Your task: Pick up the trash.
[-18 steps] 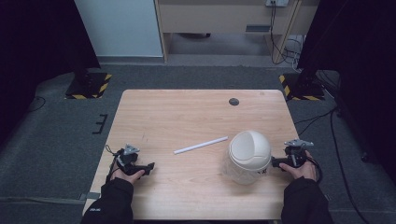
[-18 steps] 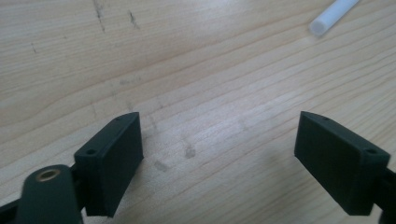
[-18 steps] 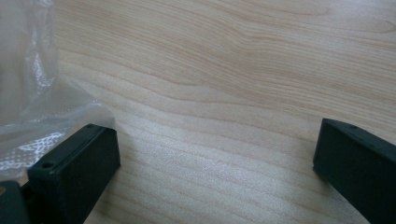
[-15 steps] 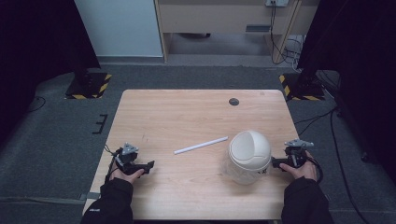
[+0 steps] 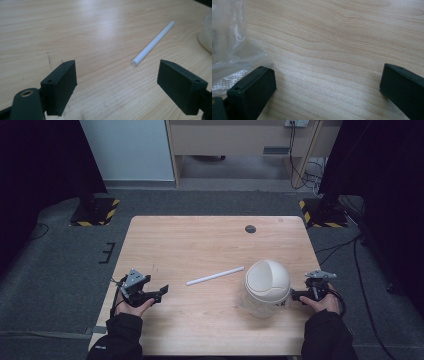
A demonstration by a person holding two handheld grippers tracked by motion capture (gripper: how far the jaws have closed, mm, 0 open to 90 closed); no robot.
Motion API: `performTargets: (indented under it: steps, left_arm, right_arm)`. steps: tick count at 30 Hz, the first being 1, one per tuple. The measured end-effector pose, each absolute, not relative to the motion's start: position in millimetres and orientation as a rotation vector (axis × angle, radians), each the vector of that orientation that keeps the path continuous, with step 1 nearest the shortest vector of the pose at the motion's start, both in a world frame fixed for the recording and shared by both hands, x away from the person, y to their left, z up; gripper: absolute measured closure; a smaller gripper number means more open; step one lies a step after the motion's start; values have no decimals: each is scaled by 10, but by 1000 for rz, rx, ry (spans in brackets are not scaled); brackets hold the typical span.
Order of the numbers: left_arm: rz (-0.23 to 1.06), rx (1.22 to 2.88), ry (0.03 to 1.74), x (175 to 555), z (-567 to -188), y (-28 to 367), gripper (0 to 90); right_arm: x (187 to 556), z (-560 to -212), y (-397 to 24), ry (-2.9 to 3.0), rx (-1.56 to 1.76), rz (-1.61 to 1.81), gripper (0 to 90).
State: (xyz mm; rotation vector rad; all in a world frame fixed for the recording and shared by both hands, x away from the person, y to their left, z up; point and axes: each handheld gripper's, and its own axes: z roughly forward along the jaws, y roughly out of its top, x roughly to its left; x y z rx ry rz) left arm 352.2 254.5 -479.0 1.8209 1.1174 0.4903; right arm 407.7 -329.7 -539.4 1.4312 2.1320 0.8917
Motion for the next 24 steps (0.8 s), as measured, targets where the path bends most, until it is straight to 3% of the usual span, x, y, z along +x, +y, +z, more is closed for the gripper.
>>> performTargets:
  steps: [11,24]
  left_arm:
    - [517,1725,997,3440,-4555,2445,151]
    - [492,1723,817,3370,-4309,2162,159]
  right_arm:
    - [4076,-5394,-3298,2133,1429,891,8]
    - [4076,-5394,-3297,2132,1431,892,8]
